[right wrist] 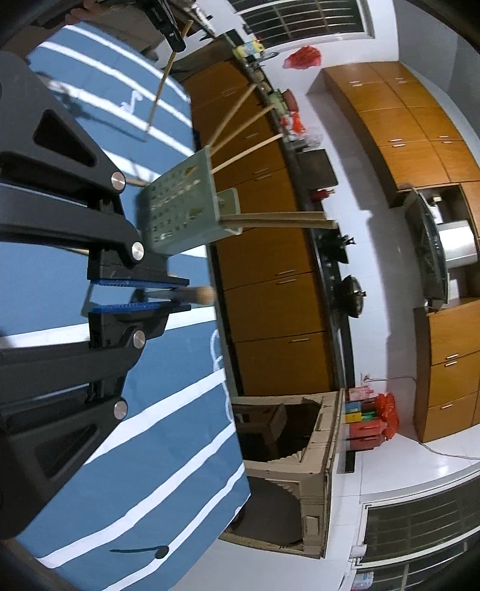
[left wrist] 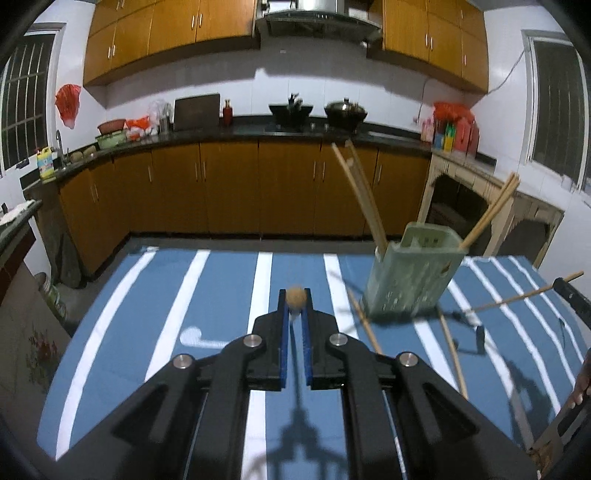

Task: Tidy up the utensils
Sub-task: 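Lift the held chopsticks off the cloth with both tools, then carry both chopsticks over the green holder and lower them in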

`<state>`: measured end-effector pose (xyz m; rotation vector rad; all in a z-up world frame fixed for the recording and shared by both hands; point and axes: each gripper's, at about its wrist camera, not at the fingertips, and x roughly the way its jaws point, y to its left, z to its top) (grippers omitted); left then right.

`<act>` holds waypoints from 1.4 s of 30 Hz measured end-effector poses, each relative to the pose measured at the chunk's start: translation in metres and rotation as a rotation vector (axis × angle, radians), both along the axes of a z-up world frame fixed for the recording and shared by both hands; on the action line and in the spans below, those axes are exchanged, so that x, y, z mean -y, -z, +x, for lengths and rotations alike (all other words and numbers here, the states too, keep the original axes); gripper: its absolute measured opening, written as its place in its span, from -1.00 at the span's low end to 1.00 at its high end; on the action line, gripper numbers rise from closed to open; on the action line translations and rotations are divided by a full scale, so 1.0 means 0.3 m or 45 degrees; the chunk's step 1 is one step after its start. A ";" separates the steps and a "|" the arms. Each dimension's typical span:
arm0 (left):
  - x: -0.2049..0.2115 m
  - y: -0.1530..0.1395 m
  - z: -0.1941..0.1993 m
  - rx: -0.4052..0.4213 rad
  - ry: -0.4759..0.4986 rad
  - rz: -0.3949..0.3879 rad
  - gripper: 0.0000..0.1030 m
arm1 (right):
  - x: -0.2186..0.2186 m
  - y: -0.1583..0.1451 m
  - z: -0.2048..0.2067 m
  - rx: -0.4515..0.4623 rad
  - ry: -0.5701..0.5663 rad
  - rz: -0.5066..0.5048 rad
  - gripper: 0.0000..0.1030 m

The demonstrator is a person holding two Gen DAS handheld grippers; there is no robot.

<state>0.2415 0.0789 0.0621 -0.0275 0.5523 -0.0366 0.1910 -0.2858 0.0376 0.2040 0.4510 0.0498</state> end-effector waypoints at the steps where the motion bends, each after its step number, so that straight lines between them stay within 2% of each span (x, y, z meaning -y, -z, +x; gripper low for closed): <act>1: 0.000 -0.012 0.000 0.009 -0.001 -0.003 -0.85 | 0.002 -0.008 0.002 0.008 -0.002 0.007 -0.85; 9: 0.006 -0.094 0.001 0.061 0.009 -0.040 -0.85 | -0.007 -0.059 0.016 0.056 -0.019 0.006 -0.85; 19: 0.014 -0.141 -0.008 0.078 0.057 -0.080 -0.85 | -0.019 -0.112 0.017 0.068 -0.071 0.021 -0.85; 26: 0.030 -0.173 -0.024 0.084 0.103 -0.106 -0.85 | -0.037 -0.169 -0.004 0.059 -0.176 0.095 -0.85; 33: 0.086 -0.294 -0.047 0.197 0.161 -0.143 -0.85 | -0.050 -0.316 -0.032 0.187 -0.281 0.187 -0.85; 42: 0.166 -0.498 -0.017 0.387 0.177 -0.243 -0.85 | -0.108 -0.439 0.022 0.387 -0.224 0.148 -0.85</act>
